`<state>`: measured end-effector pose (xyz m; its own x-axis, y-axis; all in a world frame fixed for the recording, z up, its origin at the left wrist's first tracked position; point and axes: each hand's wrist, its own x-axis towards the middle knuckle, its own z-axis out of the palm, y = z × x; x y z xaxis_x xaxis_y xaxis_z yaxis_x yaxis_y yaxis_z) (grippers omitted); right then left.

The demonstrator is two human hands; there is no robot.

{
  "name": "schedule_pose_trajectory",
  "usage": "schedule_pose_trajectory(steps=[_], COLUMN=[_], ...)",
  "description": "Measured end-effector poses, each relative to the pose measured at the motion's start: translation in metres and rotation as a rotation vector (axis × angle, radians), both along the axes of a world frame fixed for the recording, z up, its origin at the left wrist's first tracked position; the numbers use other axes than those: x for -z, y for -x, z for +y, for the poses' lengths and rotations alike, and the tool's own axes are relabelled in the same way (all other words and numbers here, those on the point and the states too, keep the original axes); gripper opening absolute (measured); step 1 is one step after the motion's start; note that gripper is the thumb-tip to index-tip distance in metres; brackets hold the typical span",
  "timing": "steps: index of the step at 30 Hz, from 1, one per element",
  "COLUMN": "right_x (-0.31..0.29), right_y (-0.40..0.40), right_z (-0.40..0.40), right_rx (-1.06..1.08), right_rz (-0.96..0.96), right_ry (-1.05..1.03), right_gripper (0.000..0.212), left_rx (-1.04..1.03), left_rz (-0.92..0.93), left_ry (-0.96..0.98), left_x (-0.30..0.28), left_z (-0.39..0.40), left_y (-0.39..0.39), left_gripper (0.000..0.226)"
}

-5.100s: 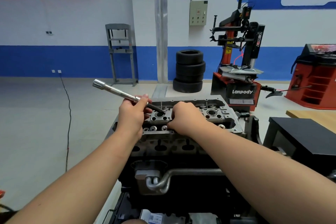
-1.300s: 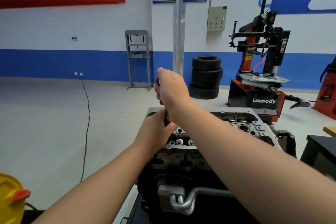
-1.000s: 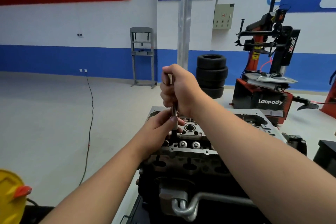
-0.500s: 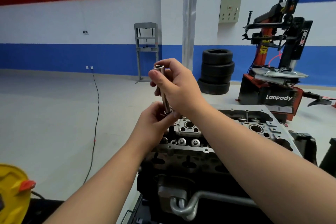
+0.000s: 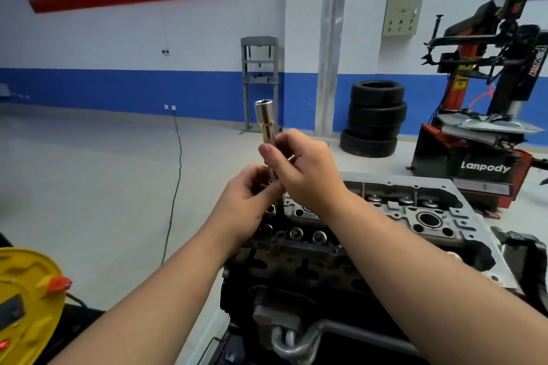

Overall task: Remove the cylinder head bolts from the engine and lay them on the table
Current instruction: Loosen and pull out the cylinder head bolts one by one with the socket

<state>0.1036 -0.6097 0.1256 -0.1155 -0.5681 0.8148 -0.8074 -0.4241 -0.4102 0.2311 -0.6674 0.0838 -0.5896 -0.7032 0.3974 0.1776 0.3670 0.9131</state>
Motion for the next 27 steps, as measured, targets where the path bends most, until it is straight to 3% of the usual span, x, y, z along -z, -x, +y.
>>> schedule_pose_trajectory(steps=[3, 6, 13, 16, 22, 27], right_x=[0.002, 0.004, 0.008, 0.009, 0.011, 0.012], right_y=[-0.001, 0.001, 0.001, 0.001, -0.003, -0.006], right_z=[0.004, 0.008, 0.006, 0.004, 0.005, 0.007], right_rx=[0.044, 0.003, 0.009, 0.052, 0.024, 0.008], right_rz=[0.094, 0.036, 0.000, -0.017, -0.018, -0.031], right_ry=[-0.017, -0.016, 0.046, -0.023, -0.138, -0.056], right_gripper=[0.028, 0.029, 0.027, 0.034, 0.038, 0.032], left_rx=[0.118, 0.125, 0.056, 0.023, 0.151, 0.120], left_rz=[-0.043, -0.040, -0.024, -0.005, -0.091, -0.033], left_ry=[-0.054, -0.025, 0.052, 0.047, -0.043, 0.006], left_x=[0.003, 0.003, 0.003, 0.003, 0.001, 0.002], left_z=[-0.003, -0.004, -0.002, -0.003, -0.005, -0.002], left_y=[-0.002, -0.005, -0.003, -0.002, -0.006, -0.004], left_gripper=[0.029, 0.034, 0.024, 0.015, 0.032, 0.024])
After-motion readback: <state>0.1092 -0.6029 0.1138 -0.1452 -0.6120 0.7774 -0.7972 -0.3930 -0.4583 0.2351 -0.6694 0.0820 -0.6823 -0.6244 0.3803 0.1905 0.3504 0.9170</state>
